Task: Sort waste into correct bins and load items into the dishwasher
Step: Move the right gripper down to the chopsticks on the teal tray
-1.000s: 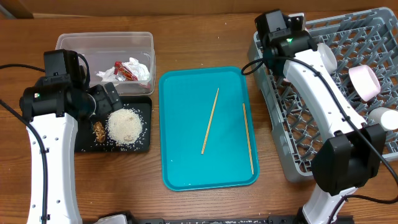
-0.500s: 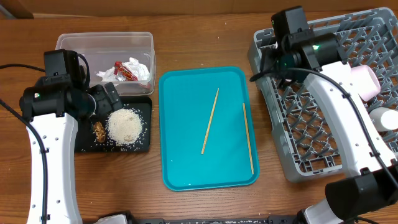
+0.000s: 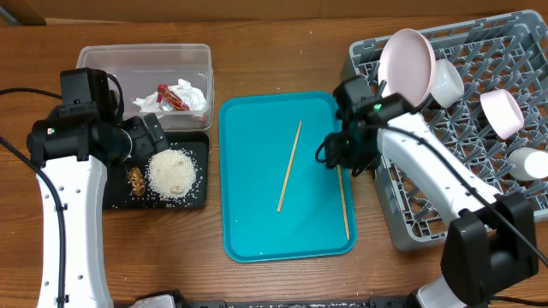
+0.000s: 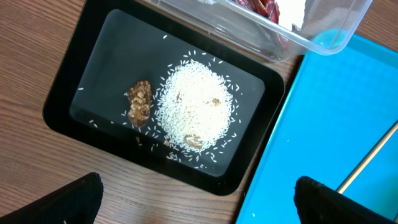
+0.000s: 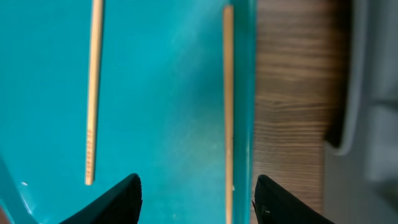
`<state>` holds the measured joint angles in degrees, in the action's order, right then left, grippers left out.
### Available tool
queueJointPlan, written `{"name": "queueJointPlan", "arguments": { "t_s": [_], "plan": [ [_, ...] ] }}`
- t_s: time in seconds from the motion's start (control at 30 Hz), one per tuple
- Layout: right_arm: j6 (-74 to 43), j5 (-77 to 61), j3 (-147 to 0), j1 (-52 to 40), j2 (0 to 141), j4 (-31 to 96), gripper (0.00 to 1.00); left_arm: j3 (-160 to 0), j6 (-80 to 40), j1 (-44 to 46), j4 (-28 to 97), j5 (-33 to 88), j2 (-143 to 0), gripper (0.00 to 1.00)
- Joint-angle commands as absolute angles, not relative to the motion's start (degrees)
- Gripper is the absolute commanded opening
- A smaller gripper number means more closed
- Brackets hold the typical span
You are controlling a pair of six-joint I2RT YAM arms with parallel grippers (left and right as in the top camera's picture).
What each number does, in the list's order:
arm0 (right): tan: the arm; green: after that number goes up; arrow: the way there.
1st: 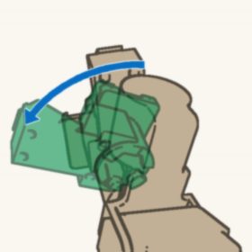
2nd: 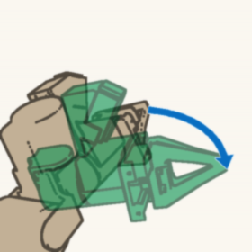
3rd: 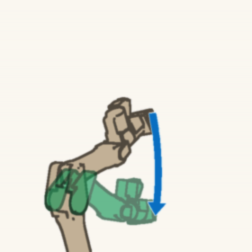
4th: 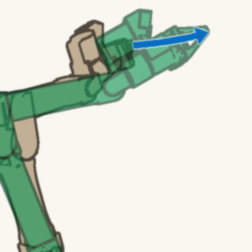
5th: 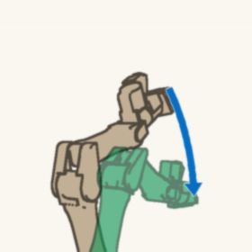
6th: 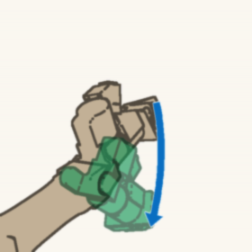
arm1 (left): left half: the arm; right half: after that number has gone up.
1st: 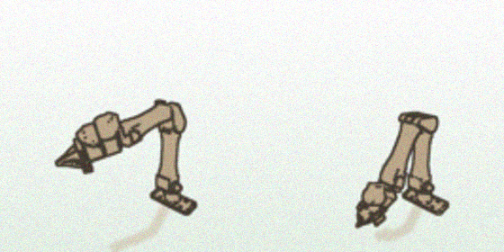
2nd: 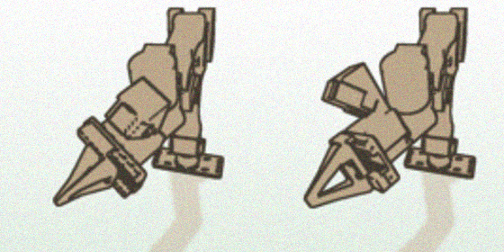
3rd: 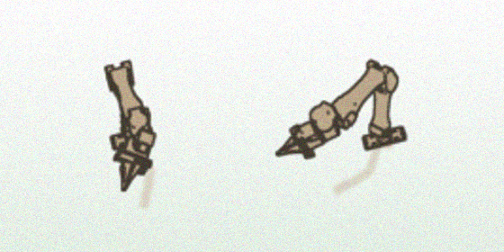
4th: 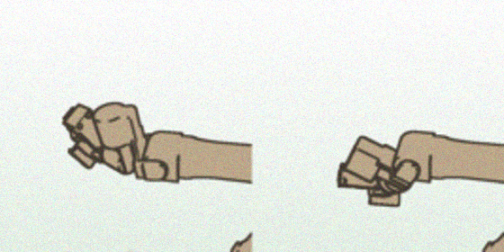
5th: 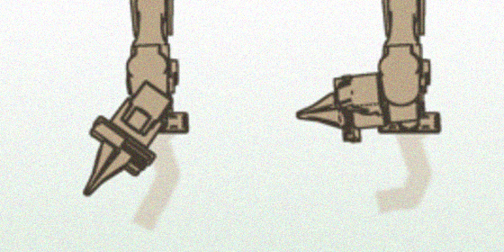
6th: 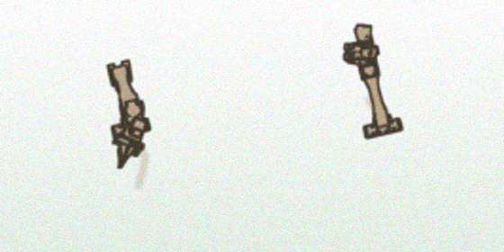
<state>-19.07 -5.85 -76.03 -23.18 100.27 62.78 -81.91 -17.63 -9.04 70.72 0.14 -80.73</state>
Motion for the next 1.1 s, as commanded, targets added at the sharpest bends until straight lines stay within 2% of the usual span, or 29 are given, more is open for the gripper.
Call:
{"name": "queueJointPlan", "arguments": {
  "t_s": [0.0,1.07],
  "plan": [
    [-21.3,-6.57,-71.29,-24.16,100.31,58.85,0.59,-82.54,-17.82,-9.13,70.65,-0.47,-80.14,1.0],
    [-22.57,-9.98,-60.2,-24.16,103.66,53.39,0.56,-82.54,-17.82,-9.13,70.65,-0.47,-80.14,1.0]
  ]
}}
